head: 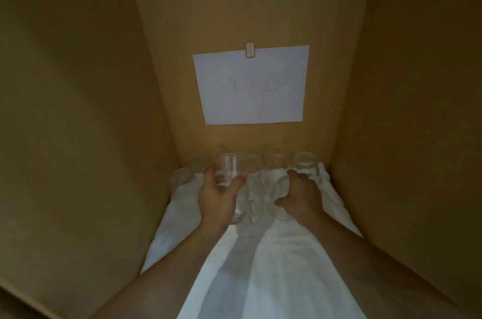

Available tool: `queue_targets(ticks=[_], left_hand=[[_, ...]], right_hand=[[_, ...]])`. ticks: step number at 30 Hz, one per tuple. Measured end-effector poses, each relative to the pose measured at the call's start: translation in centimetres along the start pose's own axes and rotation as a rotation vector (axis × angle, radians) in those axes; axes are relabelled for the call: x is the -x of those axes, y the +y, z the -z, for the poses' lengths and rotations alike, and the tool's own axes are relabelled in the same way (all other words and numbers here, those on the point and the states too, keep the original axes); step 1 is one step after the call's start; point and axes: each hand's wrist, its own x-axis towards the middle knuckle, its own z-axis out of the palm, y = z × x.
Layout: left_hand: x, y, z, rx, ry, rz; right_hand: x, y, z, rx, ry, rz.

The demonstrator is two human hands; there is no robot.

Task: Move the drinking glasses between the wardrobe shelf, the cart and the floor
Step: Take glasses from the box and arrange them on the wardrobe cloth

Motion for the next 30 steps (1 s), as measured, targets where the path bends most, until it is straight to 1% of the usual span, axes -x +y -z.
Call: queue_targets(ticks=[6,10,14,16,18,19,21,22,24,26,27,28,30], left_hand=[[0.3,-0.1,-0.9,-0.034,0.030,0.023],[0.7,-0.4,-1.2,-0.057,0.024,0.039],[1.1,-0.5,-1.8,-0.058,-0.003,0.034],[1.4,-0.5,-2.0,-0.048,-0.019,0.034],[1.6,-0.4,-2.3,-0.042,-0.037,0.029],[1.6,-0.3,-2.4,-0.037,-0.049,0.028],[1.7,0.0,-2.8,-0.012,-0.067,0.032],[1.8,0.2,-2.9,0.003,-0.077,0.033],[2.0,0.7,-3.3,0.025,-0.100,0.023],[2.3,1.2,-3.7,0.041,-0.128,0.003],[2.5,1.5,-3.8,0.049,-0.144,-0.007],[2.7,1.7,-3.9,0.056,-0.160,-0.015],[3.1,2.0,-3.9,0.066,-0.187,-0.031]], right_hand=[[-2.3,0.3,-1.2,0.029,0.007,0.041],[-2.9,0.6,-2.2,0.094,0.041,0.072],[-2.8,1.1,-2.7,0.109,0.080,0.082],[-2.7,1.1,-2.7,0.121,0.058,0.082],[-2.7,1.3,-2.5,0.111,-0.002,0.096],[-2.6,1.5,-2.1,0.070,-0.046,0.100],[-2.2,1.7,-0.8,-0.102,-0.128,0.083],[-1.8,1.8,-0.1,-0.188,-0.128,0.071],[-0.7,1.9,0.8,-0.271,-0.043,0.064],[0.6,2.0,1.0,-0.314,0.096,0.033],[1.5,1.9,1.1,-0.400,0.157,-0.009],[2.2,1.7,1.2,-0.536,0.192,-0.070],[3.8,1.3,1.8,-0.889,0.172,-0.187]])
